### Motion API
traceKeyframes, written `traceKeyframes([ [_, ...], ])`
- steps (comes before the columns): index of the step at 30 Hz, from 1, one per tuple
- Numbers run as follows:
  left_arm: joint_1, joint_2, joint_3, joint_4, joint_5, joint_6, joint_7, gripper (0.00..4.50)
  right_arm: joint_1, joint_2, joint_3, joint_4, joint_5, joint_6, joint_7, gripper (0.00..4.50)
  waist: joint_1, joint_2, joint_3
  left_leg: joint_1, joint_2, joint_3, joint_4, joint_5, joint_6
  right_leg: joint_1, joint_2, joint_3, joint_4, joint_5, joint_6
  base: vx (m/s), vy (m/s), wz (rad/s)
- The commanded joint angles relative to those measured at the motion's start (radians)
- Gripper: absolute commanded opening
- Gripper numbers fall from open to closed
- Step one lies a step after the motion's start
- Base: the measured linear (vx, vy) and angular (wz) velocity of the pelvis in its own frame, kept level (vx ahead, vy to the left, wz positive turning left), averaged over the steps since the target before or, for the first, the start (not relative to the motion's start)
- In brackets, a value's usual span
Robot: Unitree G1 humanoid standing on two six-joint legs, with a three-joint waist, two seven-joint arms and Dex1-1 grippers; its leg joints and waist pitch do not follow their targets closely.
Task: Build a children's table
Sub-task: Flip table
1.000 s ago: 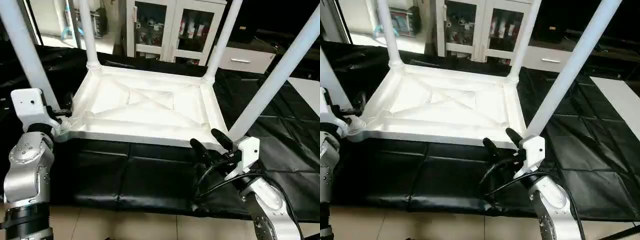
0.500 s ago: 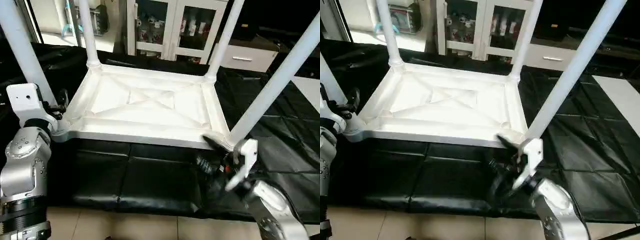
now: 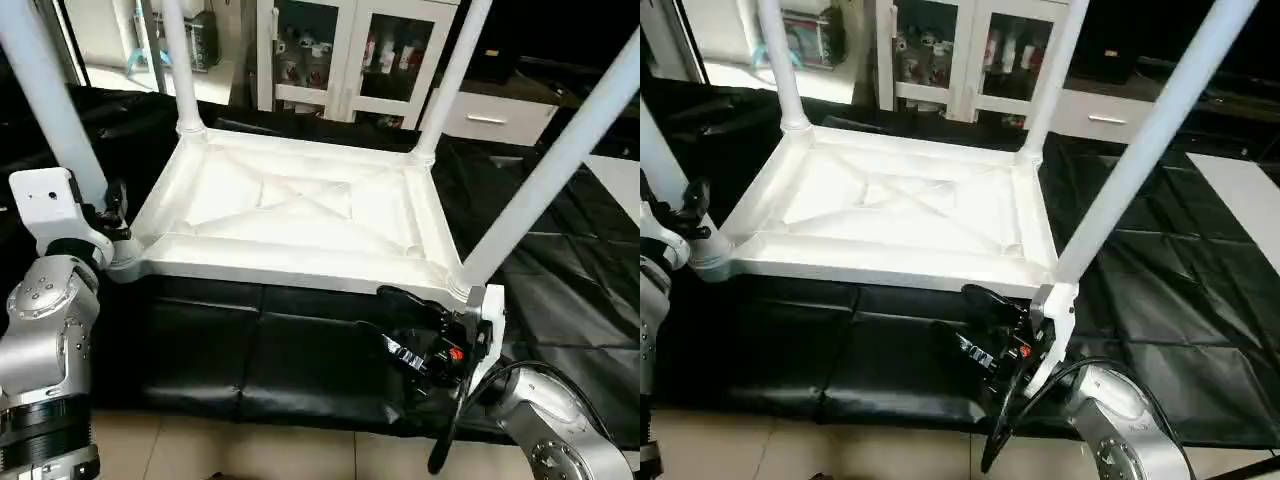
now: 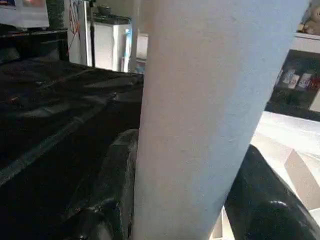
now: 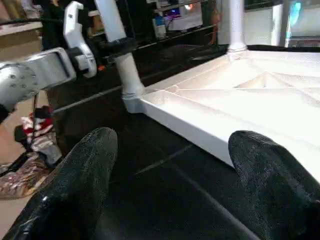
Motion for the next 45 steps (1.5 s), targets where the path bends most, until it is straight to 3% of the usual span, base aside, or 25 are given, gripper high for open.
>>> traceKeyframes([
  [1,-0.003,-0.036,0.001,-0.015,-0.055,0.037,0.005,2.11,-0.018,0.002,-0.027,0.011,-0.017,-0.006,-0.032,3.84,0.001,0.019,-0.042,0.011,0.022,-0.015,-0.099,-0.362,-0.030,0.027,-0.031,0.023,-0.062,-0.334,-0.107,0.000,0.000,0.00],
  [4,-0.012,-0.073,0.030,-0.029,-0.120,0.068,0.015,2.07,-0.030,0.019,-0.044,0.031,-0.027,-0.013,-0.068,3.84,0.001,0.016,-0.042,0.012,0.021,-0.013,-0.097,-0.358,-0.028,0.025,-0.030,0.023,-0.062,-0.332,-0.109,0.000,0.000,0.00],
  [6,-0.024,-0.119,0.064,-0.046,-0.207,0.113,0.026,2.07,-0.042,0.033,-0.059,0.040,-0.020,-0.009,-0.095,3.84,0.001,0.016,-0.042,0.010,0.021,-0.012,-0.097,-0.348,-0.028,0.027,-0.030,0.024,-0.061,-0.316,-0.117,0.000,0.000,0.00],
  [10,-0.035,-0.163,0.092,-0.062,-0.267,0.139,0.043,2.06,-0.047,0.037,-0.064,0.049,-0.029,-0.012,-0.116,3.84,0.005,0.010,-0.042,0.005,0.018,-0.008,-0.093,-0.301,-0.007,0.032,-0.031,0.025,-0.058,-0.306,-0.116,0.000,0.000,0.00],
  [17,-0.049,-0.235,0.126,-0.098,-0.346,0.178,0.052,2.06,-0.058,0.053,-0.076,0.074,-0.047,-0.002,-0.166,3.84,0.021,0.012,-0.042,0.008,0.018,-0.004,-0.089,-0.248,0.001,0.031,-0.030,0.025,-0.056,-0.292,-0.115,0.000,0.000,0.00],
  [19,-0.049,-0.237,0.126,-0.100,-0.346,0.181,0.051,2.06,-0.061,0.054,-0.077,0.078,-0.050,-0.003,-0.172,3.84,0.023,0.013,-0.042,0.010,0.017,-0.002,-0.088,-0.251,-0.001,0.030,-0.028,0.025,-0.057,-0.287,-0.114,0.000,0.000,0.00],
  [21,-0.049,-0.268,0.127,-0.120,-0.362,0.208,0.053,2.06,-0.109,0.079,-0.109,0.153,-0.105,-0.016,-0.281,3.84,0.020,0.012,-0.042,0.009,0.017,-0.002,-0.090,-0.244,-0.006,0.029,-0.027,0.025,-0.056,-0.280,-0.115,0.000,0.000,0.00],
  [25,-0.044,-0.287,0.114,-0.133,-0.365,0.217,0.057,2.06,-0.191,0.138,-0.181,0.217,-0.065,-0.019,-0.383,3.84,0.016,0.009,-0.045,0.011,0.014,-0.001,-0.087,-0.247,-0.016,0.029,-0.026,0.025,-0.055,-0.282,-0.094,0.000,0.000,0.00],
  [27,-0.044,-0.292,0.111,-0.135,-0.363,0.217,0.062,2.06,-0.217,0.153,-0.197,0.228,-0.048,-0.025,-0.399,4.19,0.015,0.010,-0.045,0.007,0.014,-0.002,-0.088,-0.227,-0.015,0.033,-0.026,0.024,-0.052,-0.260,-0.086,0.000,0.000,0.00],
  [28,-0.044,-0.300,0.109,-0.137,-0.366,0.219,0.067,2.06,-0.235,0.163,-0.200,0.229,-0.032,-0.029,-0.395,4.19,0.011,0.004,-0.047,0.005,0.014,-0.002,-0.087,-0.221,-0.012,0.036,-0.026,0.023,-0.050,-0.253,-0.084,0.000,0.000,0.00],
  [31,-0.043,-0.310,0.106,-0.141,-0.372,0.222,0.076,2.06,-0.253,0.177,-0.198,0.222,-0.013,-0.032,-0.382,4.48,0.010,0.007,-0.048,0.005,0.014,-0.001,-0.084,-0.197,-0.002,0.037,-0.027,0.024,-0.048,-0.232,-0.089,0.000,0.000,0.00],
  [32,-0.042,-0.319,0.108,-0.147,-0.370,0.226,0.083,2.06,-0.262,0.194,-0.198,0.222,-0.010,-0.034,-0.378,4.48,0.008,0.001,-0.049,0.005,0.014,0.001,-0.081,-0.178,0.005,0.037,-0.025,0.023,-0.045,-0.213,-0.093,0.000,0.000,0.00],
  [38,-0.044,-0.331,0.116,-0.152,-0.355,0.222,0.110,2.06,-0.233,0.212,-0.170,0.158,0.064,-0.006,-0.279,4.50,0.018,0.004,-0.050,0.007,0.016,0.003,-0.078,-0.122,0.033,0.041,-0.025,0.024,-0.037,-0.144,-0.117,0.000,0.000,0.00],
  [43,-0.048,-0.333,0.117,-0.148,-0.356,0.221,0.111,2.06,-0.213,0.217,-0.166,0.157,0.071,0.002,-0.275,4.50,0.017,0.004,-0.048,0.008,0.015,0.003,-0.081,-0.157,0.022,0.039,-0.027,0.023,-0.045,-0.208,-0.108,0.000,0.000,0.00],
  [45,-0.048,-0.333,0.115,-0.146,-0.357,0.222,0.110,2.06,-0.237,0.231,-0.191,0.185,0.069,-0.003,-0.323,4.50,0.016,0.012,-0.047,0.009,0.016,0.001,-0.082,-0.175,0.006,0.036,-0.027,0.024,-0.046,-0.230,-0.101,0.000,0.000,0.00],
])
